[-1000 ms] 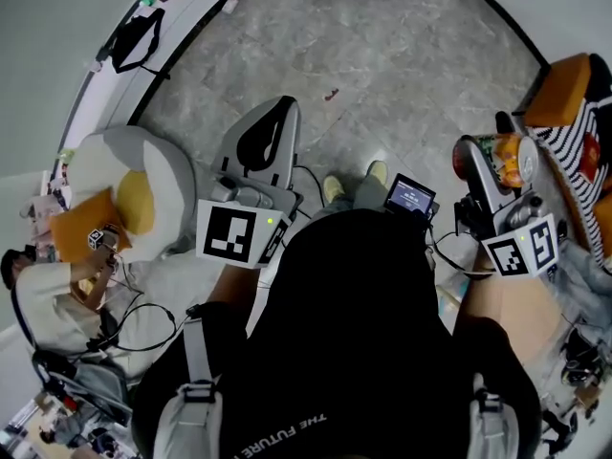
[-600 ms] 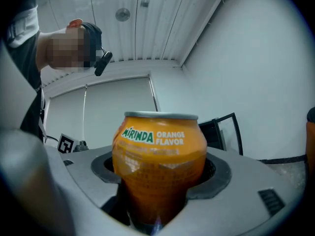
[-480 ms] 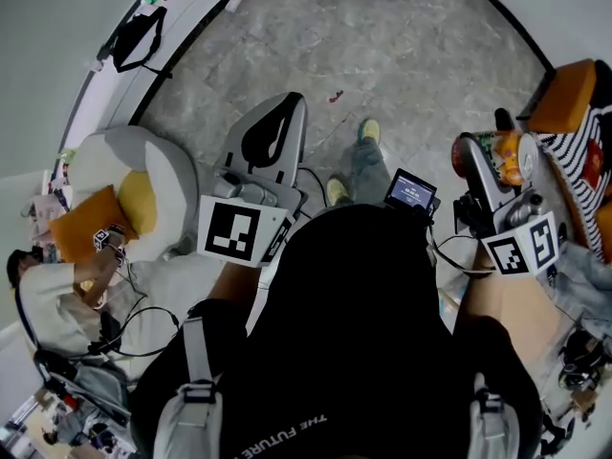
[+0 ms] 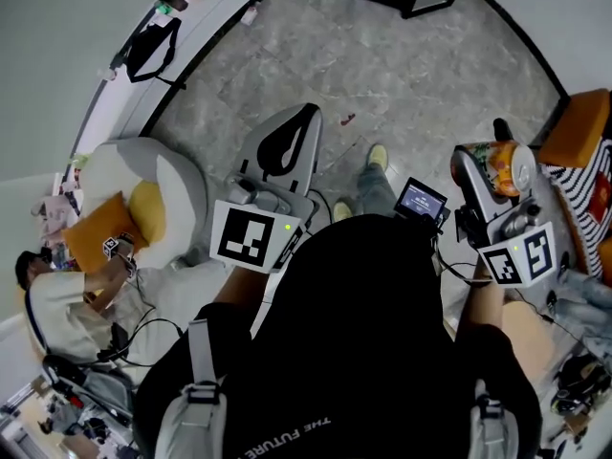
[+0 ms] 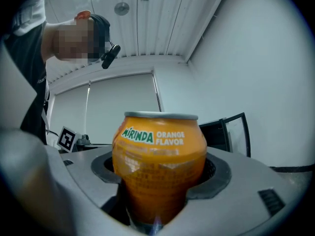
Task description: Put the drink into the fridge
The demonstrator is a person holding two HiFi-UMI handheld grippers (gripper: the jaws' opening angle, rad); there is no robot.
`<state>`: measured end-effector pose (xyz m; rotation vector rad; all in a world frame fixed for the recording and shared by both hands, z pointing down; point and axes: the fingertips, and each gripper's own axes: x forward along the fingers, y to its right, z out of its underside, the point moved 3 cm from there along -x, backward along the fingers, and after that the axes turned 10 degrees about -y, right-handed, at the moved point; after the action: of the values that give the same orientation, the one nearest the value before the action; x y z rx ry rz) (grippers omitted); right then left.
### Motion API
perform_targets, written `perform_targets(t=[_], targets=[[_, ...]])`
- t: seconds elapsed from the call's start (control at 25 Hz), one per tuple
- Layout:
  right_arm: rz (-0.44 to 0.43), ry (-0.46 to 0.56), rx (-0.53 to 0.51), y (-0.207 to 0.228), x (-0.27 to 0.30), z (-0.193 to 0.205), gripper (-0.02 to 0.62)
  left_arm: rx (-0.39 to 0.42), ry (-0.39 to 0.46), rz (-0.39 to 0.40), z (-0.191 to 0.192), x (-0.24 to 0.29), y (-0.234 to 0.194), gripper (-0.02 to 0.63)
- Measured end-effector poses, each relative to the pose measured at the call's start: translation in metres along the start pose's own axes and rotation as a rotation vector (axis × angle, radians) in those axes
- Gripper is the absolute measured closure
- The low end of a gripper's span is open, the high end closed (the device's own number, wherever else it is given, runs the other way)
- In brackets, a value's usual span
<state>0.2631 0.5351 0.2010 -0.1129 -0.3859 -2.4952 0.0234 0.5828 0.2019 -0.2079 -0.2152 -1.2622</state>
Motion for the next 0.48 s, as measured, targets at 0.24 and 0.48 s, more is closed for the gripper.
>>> perform_targets(t=[0.24,0.48], targets=[[-0.021,-0.016,-0.028,0.031,0.030,-0.012,0.250,-0.004,0.003,-0.001,-0.016,0.042,-0.011,0.592],[-0.044,-0.014,-0.044,0.047,0.042,-0.022,0.250,-0.020,0.012,-0.010,-0.031,0.063,-0.012,0.592]])
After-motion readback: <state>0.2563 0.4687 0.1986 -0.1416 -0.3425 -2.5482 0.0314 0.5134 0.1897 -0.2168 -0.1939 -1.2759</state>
